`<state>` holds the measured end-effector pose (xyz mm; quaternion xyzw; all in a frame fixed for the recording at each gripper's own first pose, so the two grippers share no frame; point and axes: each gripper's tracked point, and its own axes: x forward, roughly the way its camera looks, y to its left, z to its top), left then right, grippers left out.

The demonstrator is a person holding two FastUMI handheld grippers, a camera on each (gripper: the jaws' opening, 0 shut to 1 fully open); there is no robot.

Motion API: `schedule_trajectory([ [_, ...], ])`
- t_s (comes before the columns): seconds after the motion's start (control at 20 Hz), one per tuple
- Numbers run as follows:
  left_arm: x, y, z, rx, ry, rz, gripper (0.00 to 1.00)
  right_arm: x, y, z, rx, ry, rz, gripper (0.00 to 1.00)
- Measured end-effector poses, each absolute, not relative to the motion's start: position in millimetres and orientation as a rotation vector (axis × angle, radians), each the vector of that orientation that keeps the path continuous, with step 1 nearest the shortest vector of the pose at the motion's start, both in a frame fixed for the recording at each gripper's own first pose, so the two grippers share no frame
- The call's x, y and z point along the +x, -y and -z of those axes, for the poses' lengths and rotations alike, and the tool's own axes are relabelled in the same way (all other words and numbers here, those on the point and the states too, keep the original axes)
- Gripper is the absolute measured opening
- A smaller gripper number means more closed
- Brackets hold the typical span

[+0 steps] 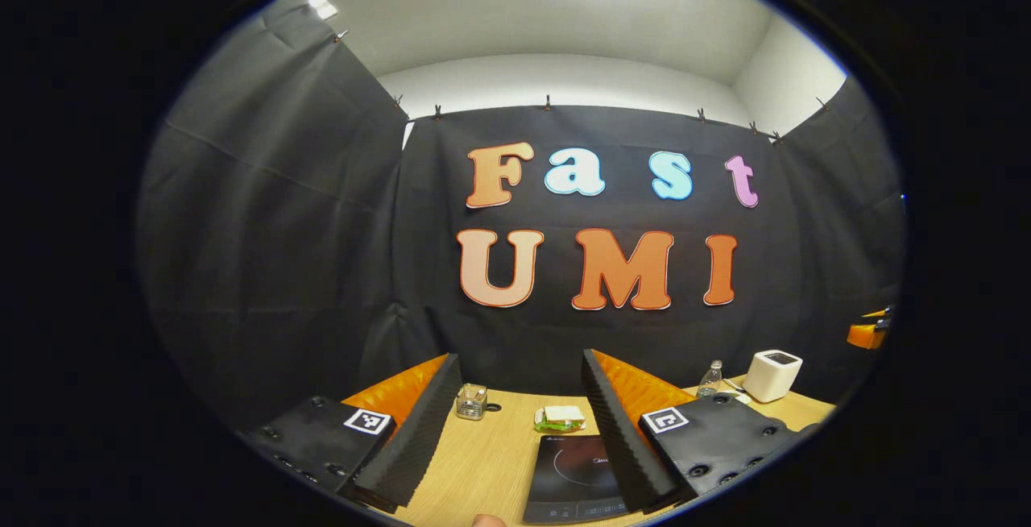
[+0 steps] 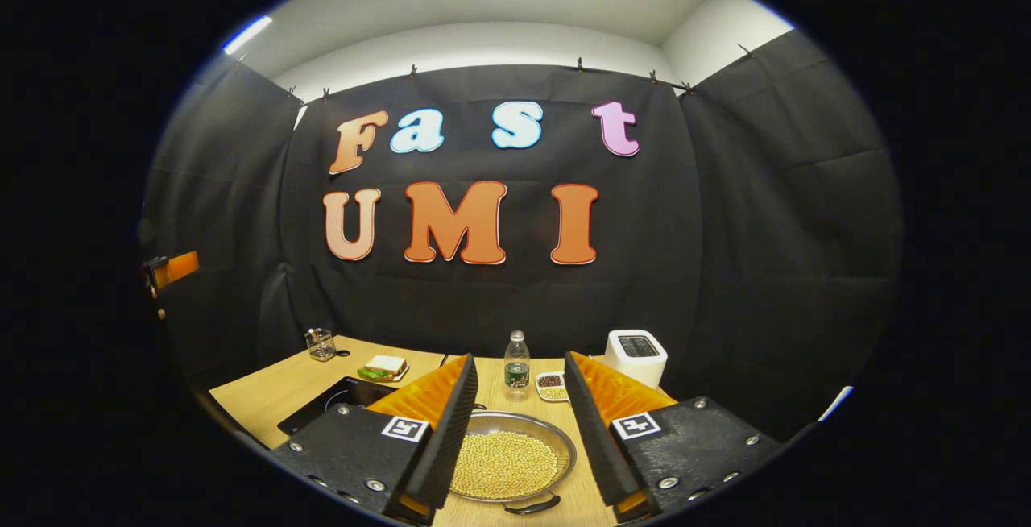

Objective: First push the handle of the pot to place it horizontally, then grasp the pot with both hands and set it on the induction cooktop.

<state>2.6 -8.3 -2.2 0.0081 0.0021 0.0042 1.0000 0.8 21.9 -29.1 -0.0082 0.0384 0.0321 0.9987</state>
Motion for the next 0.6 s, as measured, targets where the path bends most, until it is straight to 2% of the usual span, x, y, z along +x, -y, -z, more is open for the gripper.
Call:
schedule_trajectory([
  [0.15,4,10,3,0.012,-0.007,-0.006,0.99,-3,-32,39,-0.013,-0.100,-0.098,0.55],
  [0.3,1,10,5,0.017,-0.011,-0.009,0.98,-5,-38,50,-0.008,-0.126,-0.121,0.35],
  [0.35,0,11,5,0.020,-0.011,-0.009,0.98,-5,-39,53,-0.008,-0.136,-0.125,0.32],
  [0.4,-1,12,5,0.021,-0.010,-0.009,0.98,-7,-40,57,-0.010,-0.145,-0.128,0.24],
  [0.55,-2,14,3,0.017,-0.007,-0.004,0.99,-8,-42,67,0.002,-0.165,-0.135,0.15],
  [0.6,-3,14,3,0.018,-0.008,-0.002,0.99,-8,-42,75,0.009,-0.175,-0.134,0.09],
])
